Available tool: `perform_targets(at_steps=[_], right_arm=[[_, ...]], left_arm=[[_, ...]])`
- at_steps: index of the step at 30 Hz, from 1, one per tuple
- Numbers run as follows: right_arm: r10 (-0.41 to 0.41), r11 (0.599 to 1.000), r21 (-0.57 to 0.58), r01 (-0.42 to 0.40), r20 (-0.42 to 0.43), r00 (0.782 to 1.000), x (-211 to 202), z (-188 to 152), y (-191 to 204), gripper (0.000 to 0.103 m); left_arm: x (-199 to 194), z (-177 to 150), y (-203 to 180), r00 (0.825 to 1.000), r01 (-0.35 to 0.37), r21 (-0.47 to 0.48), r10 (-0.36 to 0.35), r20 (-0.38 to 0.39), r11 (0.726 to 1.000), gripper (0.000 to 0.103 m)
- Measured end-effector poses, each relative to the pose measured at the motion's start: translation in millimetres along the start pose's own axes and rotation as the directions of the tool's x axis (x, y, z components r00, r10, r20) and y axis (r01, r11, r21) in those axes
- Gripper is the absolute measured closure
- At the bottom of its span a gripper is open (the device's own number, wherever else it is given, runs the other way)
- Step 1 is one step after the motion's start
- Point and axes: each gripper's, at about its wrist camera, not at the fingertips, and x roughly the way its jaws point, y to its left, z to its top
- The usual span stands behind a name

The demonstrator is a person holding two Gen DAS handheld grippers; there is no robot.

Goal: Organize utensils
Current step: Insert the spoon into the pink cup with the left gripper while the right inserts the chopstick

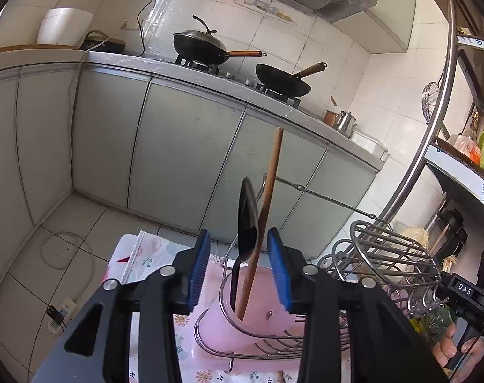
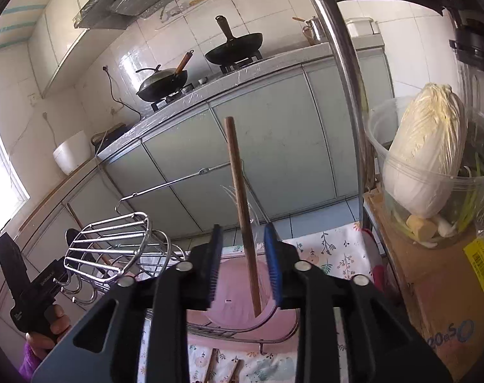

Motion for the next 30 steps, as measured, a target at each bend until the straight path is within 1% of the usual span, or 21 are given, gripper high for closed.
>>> perform_targets(at_steps=[2,10,18,24,27,30], right_arm=[[0.000,1.000,-0.001,0.000,0.002,1.000,-2.2,-1.5,-0.1,0.064],[-0.009,1.000,-0.010,0.009,0.004,1.000,-21.6,-9.2,1.6,0.063],[-0.010,1.000,-0.011,0.010,-0.009,1.000,-47.1,-29.7,6.1,0.062],[-0.017,1.000,-0.020,0.017,-0.041,0.999,-62.4,-56.2,10.0,0.062],[-0.032,0.999,-0.024,0.030,-0.065,0.997,-66.4,-70.5,10.5,0.062],[-0.046,0.999,-0.027,0.044,-0.112,0.993,-65.8,-87.9,9.1,0.062]], left_arm=[[-3.6,2.8,-0.2,1.000,0.007,-0.004,-0.007,0.004,1.000,0.060],[-17.5,3.3,3.3,1.000,0.010,-0.026,-0.011,-0.016,1.000,0.059],[-47.4,-5.2,-2.0,1.000,0.001,0.009,-0.001,-0.005,1.000,0.059],[-66.3,-24.4,-7.8,0.999,-0.001,0.040,0.003,-0.050,0.999,0.059],[-70.1,-39.2,-12.0,0.995,0.002,0.063,0.004,-0.096,0.998,0.059],[-69.8,-56.5,-14.3,0.988,0.018,0.068,-0.007,-0.152,0.998,0.059]])
